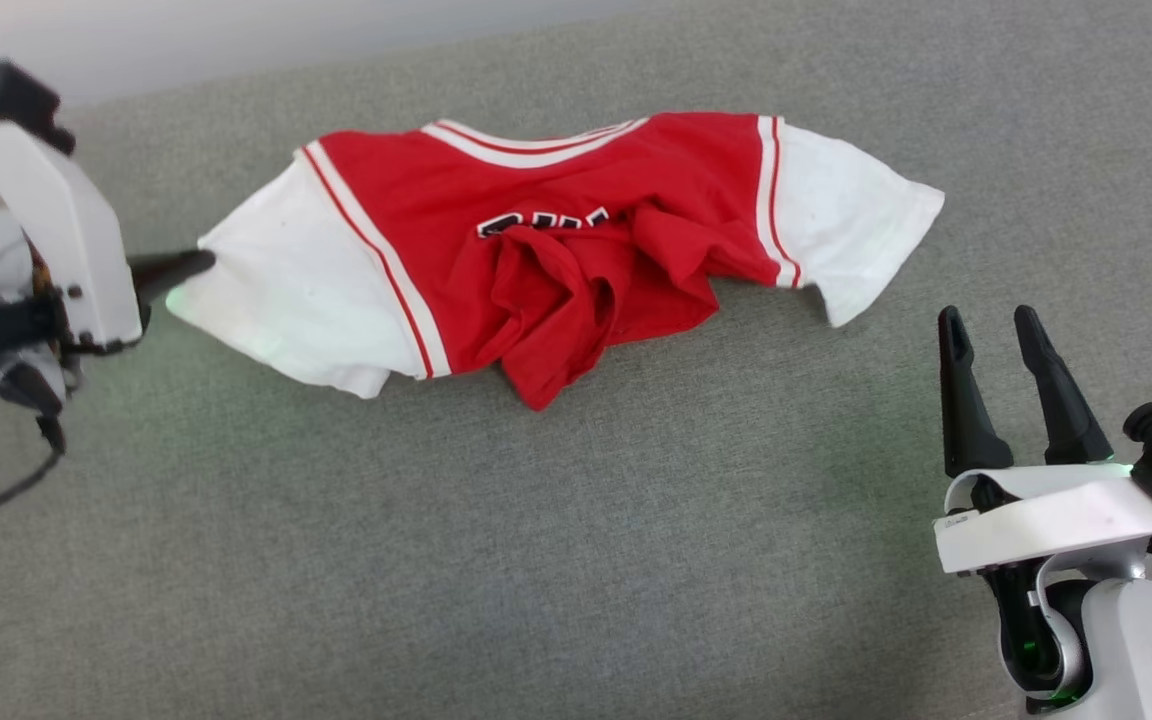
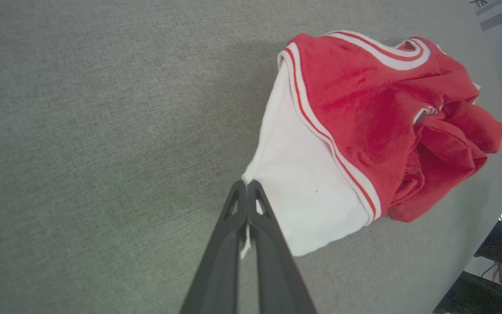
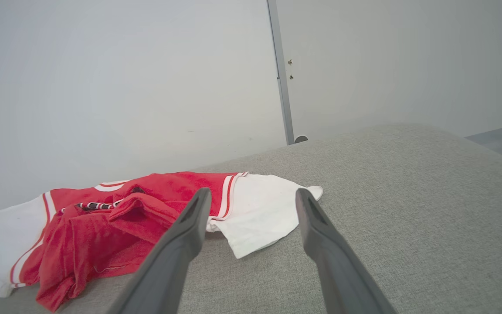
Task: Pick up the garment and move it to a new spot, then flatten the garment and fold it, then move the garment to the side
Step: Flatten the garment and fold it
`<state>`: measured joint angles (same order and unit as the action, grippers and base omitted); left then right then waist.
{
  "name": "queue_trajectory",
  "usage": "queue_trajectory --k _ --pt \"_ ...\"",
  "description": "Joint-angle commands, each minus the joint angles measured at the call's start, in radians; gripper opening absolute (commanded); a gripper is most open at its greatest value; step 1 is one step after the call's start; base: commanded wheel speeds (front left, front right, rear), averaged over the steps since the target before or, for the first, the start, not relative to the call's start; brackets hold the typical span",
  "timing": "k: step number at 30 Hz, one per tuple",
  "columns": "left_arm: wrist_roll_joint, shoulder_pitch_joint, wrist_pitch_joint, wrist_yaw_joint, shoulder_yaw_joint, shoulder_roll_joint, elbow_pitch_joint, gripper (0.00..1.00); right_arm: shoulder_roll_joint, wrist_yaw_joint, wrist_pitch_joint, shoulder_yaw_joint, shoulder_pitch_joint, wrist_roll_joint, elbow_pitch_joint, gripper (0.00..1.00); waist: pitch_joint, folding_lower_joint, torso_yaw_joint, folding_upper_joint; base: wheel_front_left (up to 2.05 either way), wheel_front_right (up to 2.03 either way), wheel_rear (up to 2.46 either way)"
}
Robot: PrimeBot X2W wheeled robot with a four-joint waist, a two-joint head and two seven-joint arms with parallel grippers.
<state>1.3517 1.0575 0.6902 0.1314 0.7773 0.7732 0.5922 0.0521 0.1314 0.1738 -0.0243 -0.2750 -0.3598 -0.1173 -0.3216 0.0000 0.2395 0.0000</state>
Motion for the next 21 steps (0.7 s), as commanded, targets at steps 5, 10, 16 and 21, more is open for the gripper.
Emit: queue_trajectory --k 5,10,16,21 --pt "-0.031 -0.032 -0.055 -0.002 0.018 -0.018 0.061 0.0 -0.002 -0.001 -0.016 0.008 0.012 0.011 0.026 1.0 -0.017 0.0 0.001 0.0 0.0 0.0 0.0" --pt "-0.044 -0.041 -0.092 -0.002 0.04 -0.036 0.1 0.22 -0.002 -0.001 -0.033 0.017 0.014 0.023 0.046 1.0 -0.025 0.0 0.0 0.0 0.0 0.0 0.0" --pt "-0.062 -0.042 -0.209 -0.002 0.043 -0.059 0.1 1.0 0.029 -0.001 -0.083 0.008 -0.021 0.062 0.061 1.0 -0.001 0.0 -0.028 0.0 0.0 0.0 0.0" --pt "-0.073 -0.084 -0.391 -0.002 0.029 -0.081 0.055 1.0 0.116 -0.001 -0.171 -0.047 -0.06 0.091 0.052 1.0 0.039 0.0 -0.082 0.0 0.0 0.0 0.0"
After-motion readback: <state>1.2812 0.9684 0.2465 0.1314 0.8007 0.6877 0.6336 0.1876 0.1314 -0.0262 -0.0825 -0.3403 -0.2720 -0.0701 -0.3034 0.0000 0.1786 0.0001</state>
